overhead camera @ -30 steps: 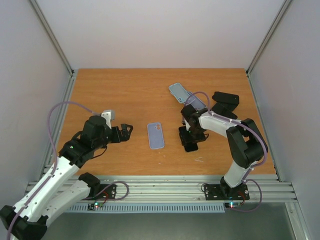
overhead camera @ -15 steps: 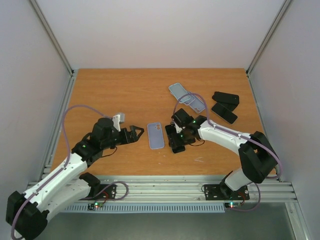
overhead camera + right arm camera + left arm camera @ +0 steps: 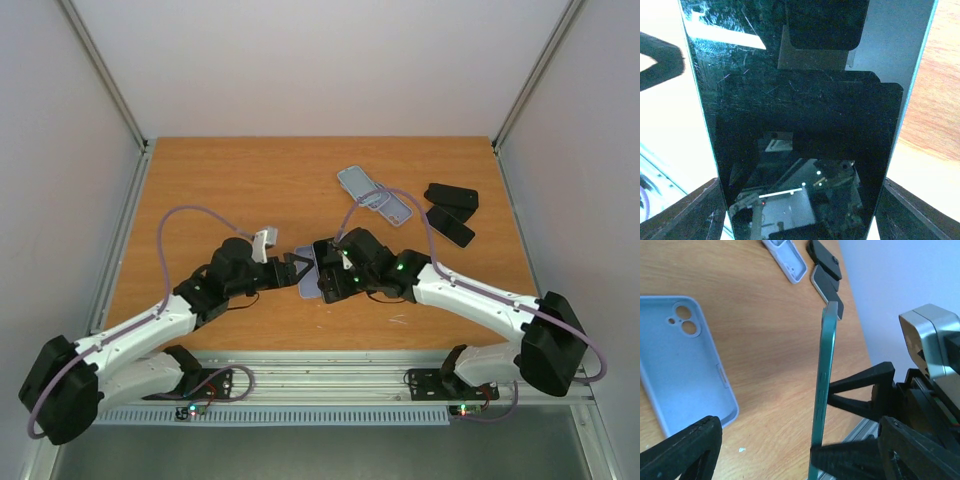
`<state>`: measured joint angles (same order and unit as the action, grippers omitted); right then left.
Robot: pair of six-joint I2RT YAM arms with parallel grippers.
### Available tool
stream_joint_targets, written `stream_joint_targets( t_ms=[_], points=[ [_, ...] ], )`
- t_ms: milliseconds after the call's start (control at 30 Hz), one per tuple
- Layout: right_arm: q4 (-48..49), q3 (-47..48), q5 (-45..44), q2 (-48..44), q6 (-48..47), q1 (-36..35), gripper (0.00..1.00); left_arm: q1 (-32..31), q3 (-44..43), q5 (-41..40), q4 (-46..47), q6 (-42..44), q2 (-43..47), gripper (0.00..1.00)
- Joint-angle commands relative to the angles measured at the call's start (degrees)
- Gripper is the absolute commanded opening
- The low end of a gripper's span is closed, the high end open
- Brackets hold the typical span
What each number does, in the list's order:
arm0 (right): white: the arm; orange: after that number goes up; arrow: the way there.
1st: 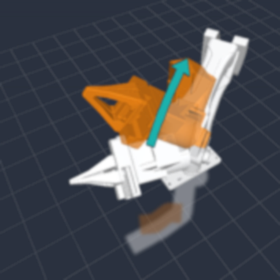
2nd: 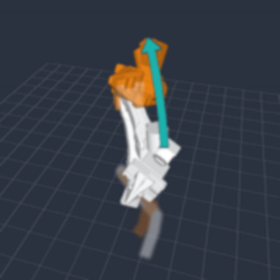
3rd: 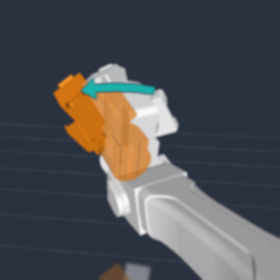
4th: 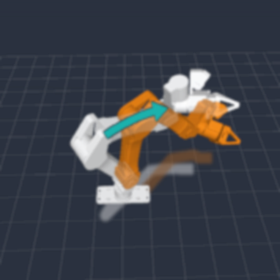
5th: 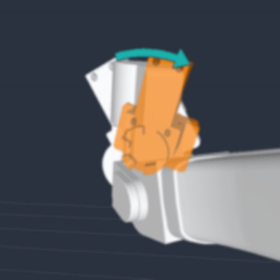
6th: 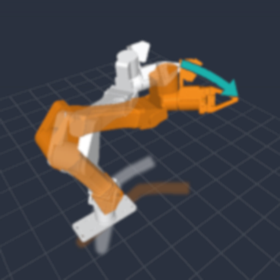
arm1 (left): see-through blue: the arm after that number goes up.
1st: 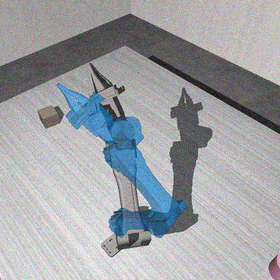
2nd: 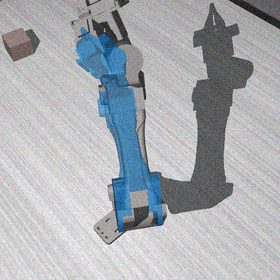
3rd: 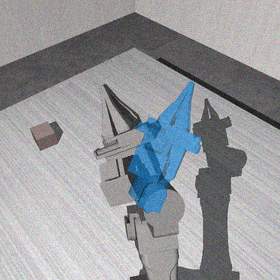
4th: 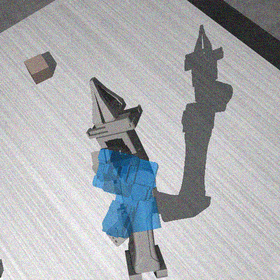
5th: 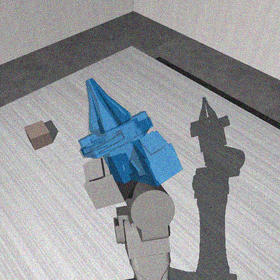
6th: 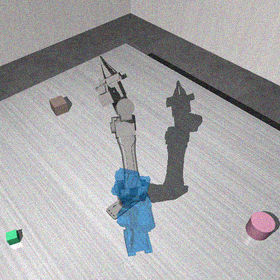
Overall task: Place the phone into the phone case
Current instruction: Pass from the right arm to the left
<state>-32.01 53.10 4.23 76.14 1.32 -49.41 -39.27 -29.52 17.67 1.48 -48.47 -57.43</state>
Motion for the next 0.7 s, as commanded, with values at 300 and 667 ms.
stream_joint_targets(
  t_ms=[300,667],
  points=[
    [13.07,-4.29,-1.73,-5.22,4.54,-3.65,0.34,-1.99,0.61,2.49,14.36,-2.51,-6.15,0.57],
    [16.09,-4.97,-1.14,-5.38,4.74,-3.75,0.34,-2.45,0.82,4.51,17.95,-2.86,-8.81,0.19]
  ],
)
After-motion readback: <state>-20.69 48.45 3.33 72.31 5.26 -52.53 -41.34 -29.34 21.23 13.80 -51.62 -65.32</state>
